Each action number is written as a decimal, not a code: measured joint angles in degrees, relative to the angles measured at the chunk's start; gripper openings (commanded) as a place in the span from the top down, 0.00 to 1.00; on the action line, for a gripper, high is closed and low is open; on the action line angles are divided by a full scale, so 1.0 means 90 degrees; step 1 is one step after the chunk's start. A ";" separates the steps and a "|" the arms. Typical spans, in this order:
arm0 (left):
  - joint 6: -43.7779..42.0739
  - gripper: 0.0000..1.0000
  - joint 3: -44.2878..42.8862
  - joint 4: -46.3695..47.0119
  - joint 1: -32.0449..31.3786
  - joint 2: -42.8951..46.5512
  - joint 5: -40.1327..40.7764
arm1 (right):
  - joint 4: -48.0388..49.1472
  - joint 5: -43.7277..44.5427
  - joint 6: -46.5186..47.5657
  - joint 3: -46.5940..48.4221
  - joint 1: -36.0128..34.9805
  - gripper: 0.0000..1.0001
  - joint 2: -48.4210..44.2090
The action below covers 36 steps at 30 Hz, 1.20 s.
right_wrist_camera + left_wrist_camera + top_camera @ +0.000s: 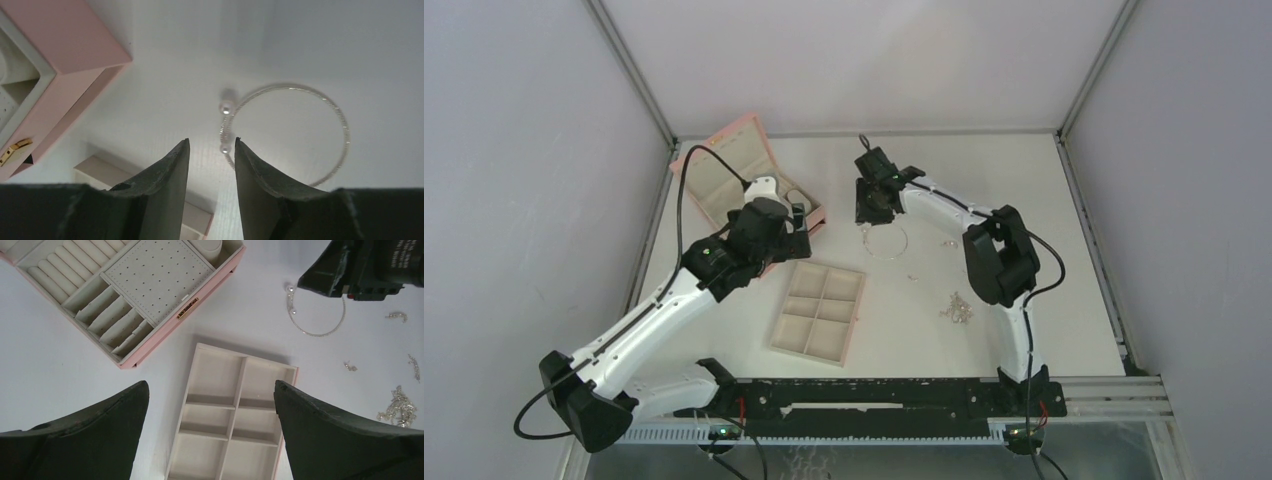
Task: Organize the mixed jewelry
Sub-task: Pick up the jewelry from the center of the board.
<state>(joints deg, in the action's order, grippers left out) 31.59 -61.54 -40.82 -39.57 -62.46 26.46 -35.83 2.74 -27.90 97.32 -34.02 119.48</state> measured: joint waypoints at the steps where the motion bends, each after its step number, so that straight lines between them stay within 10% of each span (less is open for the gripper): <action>1: 0.0000 0.00 0.0000 -0.0012 0.0002 0.0002 0.0005 | -0.0034 -0.0029 0.0002 0.0068 -0.0058 0.52 0.0080; 36: 0.0119 0.00 0.0209 -0.0056 0.0002 0.0192 0.0017 | -0.0695 0.0542 0.0226 0.0440 -0.0532 0.79 0.0967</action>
<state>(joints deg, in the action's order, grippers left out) 32.67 -59.66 -41.32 -39.55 -60.73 26.61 -42.09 7.62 -25.87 101.27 -38.81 128.18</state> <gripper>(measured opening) 0.996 0.298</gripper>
